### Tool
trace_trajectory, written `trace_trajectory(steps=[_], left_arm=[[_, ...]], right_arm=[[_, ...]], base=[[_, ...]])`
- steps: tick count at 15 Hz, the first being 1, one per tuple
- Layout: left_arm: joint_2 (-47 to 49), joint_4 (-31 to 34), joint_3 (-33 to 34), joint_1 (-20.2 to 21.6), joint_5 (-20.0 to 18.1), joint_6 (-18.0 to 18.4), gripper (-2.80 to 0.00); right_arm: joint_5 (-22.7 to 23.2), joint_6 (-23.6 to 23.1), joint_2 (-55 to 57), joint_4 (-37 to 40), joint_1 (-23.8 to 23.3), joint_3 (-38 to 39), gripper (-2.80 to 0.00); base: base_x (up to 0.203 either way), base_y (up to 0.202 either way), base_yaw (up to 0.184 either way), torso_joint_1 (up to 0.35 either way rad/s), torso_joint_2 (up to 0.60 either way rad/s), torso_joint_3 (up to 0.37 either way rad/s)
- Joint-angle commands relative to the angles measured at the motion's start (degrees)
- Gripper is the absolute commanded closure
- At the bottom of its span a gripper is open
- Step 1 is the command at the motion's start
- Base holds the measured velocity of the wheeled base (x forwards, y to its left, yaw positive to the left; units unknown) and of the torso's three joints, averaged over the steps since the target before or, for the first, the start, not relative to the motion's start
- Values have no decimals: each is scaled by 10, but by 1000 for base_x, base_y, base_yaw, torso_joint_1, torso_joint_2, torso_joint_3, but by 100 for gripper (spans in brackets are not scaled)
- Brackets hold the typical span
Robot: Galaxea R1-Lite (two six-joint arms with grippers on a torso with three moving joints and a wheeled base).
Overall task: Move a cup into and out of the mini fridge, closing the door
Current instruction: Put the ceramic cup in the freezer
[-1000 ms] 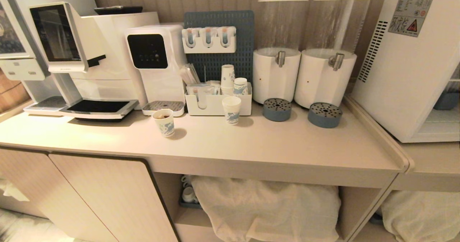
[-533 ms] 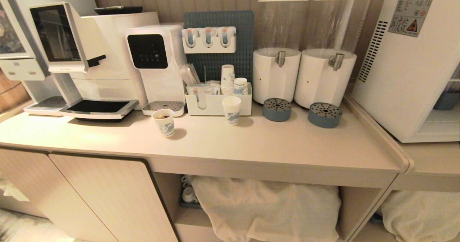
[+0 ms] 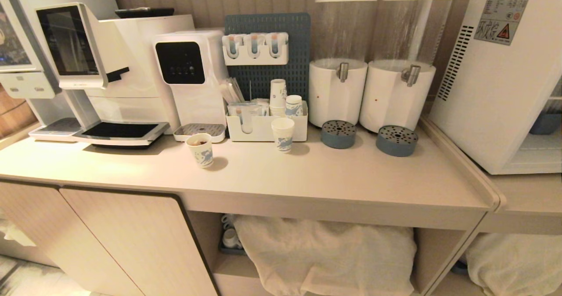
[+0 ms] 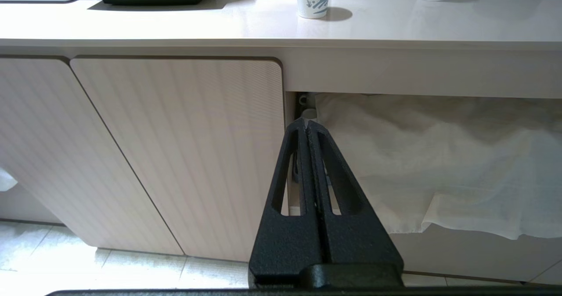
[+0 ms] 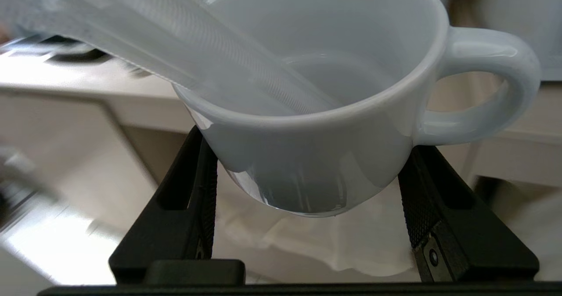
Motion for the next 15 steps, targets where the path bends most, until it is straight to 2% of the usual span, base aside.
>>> trace_trajectory(steps=[1,3,5,8,10,15], left_arm=[[1,0,0,0,-1,0,0],[1,0,0,0,0,0,0],[1,0,0,0,0,0,0],[1,0,0,0,0,0,0],[1,0,0,0,0,0,0],[1,0,0,0,0,0,0]], right_arm=[[-18,0,-52,-1,6,20,0],[-82,-2,-77,-6,7,54,0],[-121,-8,-82,-76,7,104,0],[-167,-70,-86,-184,7,194,0],[-172,-79,-93,-166,7,195,0],[-146,-107,-96,-132,7,195,0]], base=[[0,0,0,0,0,0],[0,0,0,0,0,0],[0,0,0,0,0,0],[0,0,0,0,0,0],[0,0,0,0,0,0],[0,0,0,0,0,0]])
